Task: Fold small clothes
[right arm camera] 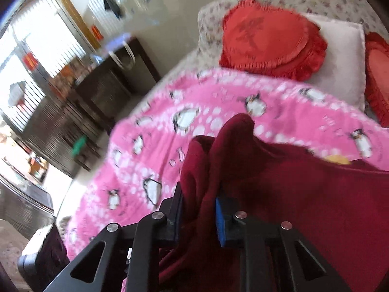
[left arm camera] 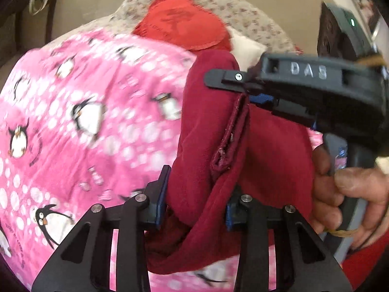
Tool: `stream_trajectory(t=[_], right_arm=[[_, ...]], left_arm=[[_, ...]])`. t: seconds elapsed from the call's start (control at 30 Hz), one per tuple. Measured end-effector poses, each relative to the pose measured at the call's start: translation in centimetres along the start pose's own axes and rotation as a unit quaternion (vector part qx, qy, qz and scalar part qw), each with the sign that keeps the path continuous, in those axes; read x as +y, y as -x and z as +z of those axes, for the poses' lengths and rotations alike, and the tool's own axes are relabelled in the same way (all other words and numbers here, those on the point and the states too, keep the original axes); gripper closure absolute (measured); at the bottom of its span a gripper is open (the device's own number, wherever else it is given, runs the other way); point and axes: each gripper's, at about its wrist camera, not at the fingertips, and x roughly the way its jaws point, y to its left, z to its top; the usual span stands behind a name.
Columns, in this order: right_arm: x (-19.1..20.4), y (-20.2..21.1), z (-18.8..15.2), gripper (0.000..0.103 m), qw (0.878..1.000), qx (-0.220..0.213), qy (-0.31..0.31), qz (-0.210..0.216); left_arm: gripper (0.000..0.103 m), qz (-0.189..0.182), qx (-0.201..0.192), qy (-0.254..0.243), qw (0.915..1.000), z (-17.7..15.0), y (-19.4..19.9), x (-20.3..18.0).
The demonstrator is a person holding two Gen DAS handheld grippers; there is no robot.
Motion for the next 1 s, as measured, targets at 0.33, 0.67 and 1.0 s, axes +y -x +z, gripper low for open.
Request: stream_trajectory(t=[0.33, 0.67, 1.0], right_arm=[[-7.9, 12.0, -1.6, 0.085, 0.994, -0.093, -0.055, -0.011], [-18.8, 13.5, -6.7, 0.085, 0.979, -0.082, -0.178, -0.051], [-18.5, 16.4, -10.3, 0.041, 0.971, -0.112, -0.210, -0.004]], left_arm=[[0.068, -0.058, 0.008, -0.106, 0.9927, 0.0, -0.8, -13.7], [0.065, -0.056, 0.076, -0.142, 0.9853, -3.6, -7.3, -20.6], [0.031, -0.095, 0.067, -0.164, 0.9797, -2.9, -0.2, -16.9]])
